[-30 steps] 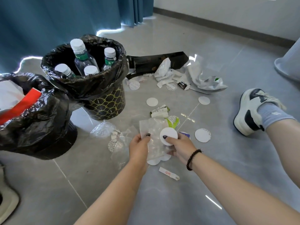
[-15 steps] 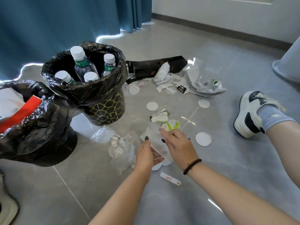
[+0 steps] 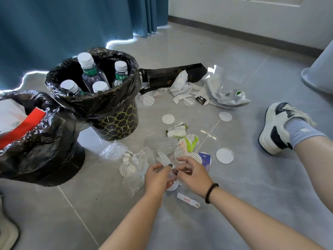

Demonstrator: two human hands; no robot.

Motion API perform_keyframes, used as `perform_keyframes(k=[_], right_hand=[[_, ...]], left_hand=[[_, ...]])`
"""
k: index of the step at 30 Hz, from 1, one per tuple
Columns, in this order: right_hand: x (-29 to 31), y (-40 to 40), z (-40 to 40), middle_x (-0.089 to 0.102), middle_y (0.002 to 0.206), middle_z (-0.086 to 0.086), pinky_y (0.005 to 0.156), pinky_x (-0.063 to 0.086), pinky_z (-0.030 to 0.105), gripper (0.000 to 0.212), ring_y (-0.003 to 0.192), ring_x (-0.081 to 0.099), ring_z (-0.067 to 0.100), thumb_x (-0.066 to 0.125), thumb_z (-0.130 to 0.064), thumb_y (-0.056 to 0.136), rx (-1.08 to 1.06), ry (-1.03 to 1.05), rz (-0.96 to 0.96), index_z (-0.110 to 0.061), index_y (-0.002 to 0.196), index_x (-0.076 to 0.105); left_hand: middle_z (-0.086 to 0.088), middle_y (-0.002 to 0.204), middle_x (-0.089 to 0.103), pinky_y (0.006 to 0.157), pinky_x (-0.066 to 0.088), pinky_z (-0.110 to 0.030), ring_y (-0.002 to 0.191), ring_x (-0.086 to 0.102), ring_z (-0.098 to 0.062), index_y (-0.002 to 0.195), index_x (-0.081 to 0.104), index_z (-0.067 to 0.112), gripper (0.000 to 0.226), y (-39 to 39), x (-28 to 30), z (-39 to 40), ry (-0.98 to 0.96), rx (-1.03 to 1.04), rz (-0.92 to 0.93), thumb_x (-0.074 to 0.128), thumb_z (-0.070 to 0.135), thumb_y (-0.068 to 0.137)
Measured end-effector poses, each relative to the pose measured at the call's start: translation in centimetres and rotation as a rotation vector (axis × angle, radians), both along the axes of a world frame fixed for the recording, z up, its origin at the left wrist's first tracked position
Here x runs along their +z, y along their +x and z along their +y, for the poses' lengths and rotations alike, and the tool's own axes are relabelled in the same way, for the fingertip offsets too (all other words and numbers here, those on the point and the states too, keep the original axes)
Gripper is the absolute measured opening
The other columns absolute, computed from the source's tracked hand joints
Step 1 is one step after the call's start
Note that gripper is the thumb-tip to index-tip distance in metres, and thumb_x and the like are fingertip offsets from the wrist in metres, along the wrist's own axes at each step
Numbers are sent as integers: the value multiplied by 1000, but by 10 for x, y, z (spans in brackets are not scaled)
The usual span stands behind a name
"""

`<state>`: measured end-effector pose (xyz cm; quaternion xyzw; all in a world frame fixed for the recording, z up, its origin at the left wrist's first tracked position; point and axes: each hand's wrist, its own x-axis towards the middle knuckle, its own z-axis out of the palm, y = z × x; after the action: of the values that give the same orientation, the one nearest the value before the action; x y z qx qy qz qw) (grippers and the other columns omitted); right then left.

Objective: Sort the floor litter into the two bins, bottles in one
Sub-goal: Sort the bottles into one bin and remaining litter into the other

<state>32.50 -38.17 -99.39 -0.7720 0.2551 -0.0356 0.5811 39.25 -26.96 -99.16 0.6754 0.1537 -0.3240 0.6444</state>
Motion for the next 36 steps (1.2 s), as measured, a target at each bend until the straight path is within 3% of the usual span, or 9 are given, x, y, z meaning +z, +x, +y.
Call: perform_keyframes(k=[2,5,9,12,17,22,30,33,36], right_hand=[[-4,0,-2,74,84,-8,93,48,26,39,96,65,10,58,1,82,-7,47,28,-33,100,56],[-4,4,-16,72,88,-5,83,46,17,36,91,63,12,51,5,81,-116,-51,40,-25,98,60],[-3,4,-65,59,106,1,81,40,22,31,92,55,16,61,-1,81,-296,-360,98,-12,110,62],[-8,-7,-109,56,119,14,94,43,33,45,108,55,30,72,-10,75,-444,-418,248,-6,118,58],[-18,-32,-135,39,133,18,99,41,39,72,114,51,35,82,-24,69,-500,-317,490,-9,131,48],[-24,-34,-131,35,131,14,88,43,33,54,84,50,26,76,-20,75,-562,-259,445,-12,123,53],[-16,-21,-131,64,109,12,79,47,32,38,87,55,23,78,-7,70,-582,-170,328,-12,98,53],[-3,-3,-117,64,103,17,75,54,39,16,80,60,26,70,-3,80,-609,138,189,-11,86,58],[23,22,-91,64,92,16,55,55,29,12,68,62,23,67,-2,84,-479,397,62,-8,92,59]], left_hand=[[-17,100,67,50,48,-26,52,64,-19,104,53,13,24,0,-3,2,14,20,-8,62,3,85],[-20,88,59,43,41,-23,40,47,-15,112,53,4,30,3,-5,4,-7,31,11,57,-7,84],[-20,89,59,49,44,-27,46,47,-16,111,54,6,29,3,-3,6,-19,-8,-9,58,-7,85],[-13,86,64,53,48,-28,46,51,-13,110,55,8,28,1,-4,9,-4,-76,-60,59,-5,86],[-8,85,63,49,48,-24,48,54,-12,113,56,7,28,-4,-12,10,60,-150,-90,59,-4,87],[-8,86,63,51,48,-27,48,56,-12,114,57,7,29,-4,-15,9,78,-154,-89,60,-4,86],[-9,86,63,58,50,-29,55,55,-16,111,46,14,34,-3,-12,4,65,-40,-116,62,-3,86],[-14,90,61,67,52,-40,57,58,-19,89,49,15,20,0,-13,6,156,6,-227,62,0,84],[-13,94,66,74,51,-38,70,59,-19,82,62,18,20,3,-7,6,139,-1,-286,58,-2,84]])
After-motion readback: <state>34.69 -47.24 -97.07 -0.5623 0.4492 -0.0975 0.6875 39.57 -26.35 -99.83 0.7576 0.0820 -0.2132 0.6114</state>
